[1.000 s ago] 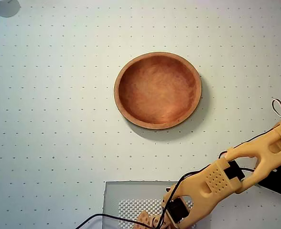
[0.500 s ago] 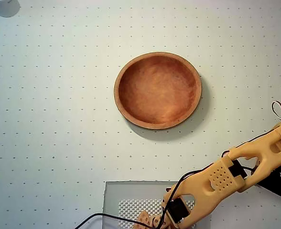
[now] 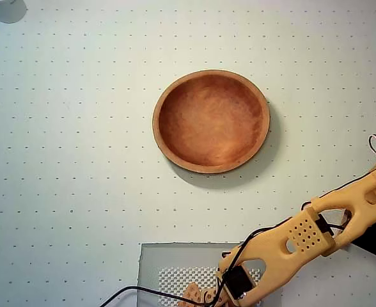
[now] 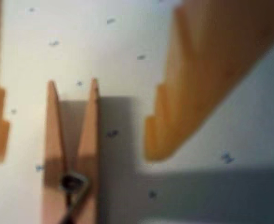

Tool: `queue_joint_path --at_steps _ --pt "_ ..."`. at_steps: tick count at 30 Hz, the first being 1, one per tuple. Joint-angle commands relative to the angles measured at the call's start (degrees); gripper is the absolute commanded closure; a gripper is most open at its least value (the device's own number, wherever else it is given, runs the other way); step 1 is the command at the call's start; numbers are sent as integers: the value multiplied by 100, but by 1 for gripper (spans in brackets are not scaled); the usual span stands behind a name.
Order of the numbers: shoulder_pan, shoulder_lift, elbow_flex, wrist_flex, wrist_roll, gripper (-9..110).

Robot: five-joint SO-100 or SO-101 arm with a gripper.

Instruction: Grasp a clothespin and put it in the bowl.

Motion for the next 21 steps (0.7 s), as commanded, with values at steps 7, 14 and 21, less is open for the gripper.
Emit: queue_joint_path --at_steps 7,14,21 --pt "18 -158 -387 158 -18 82" --pt "35 -325 -334 158 -44 81" --pt "35 -308 -334 158 -396 81"
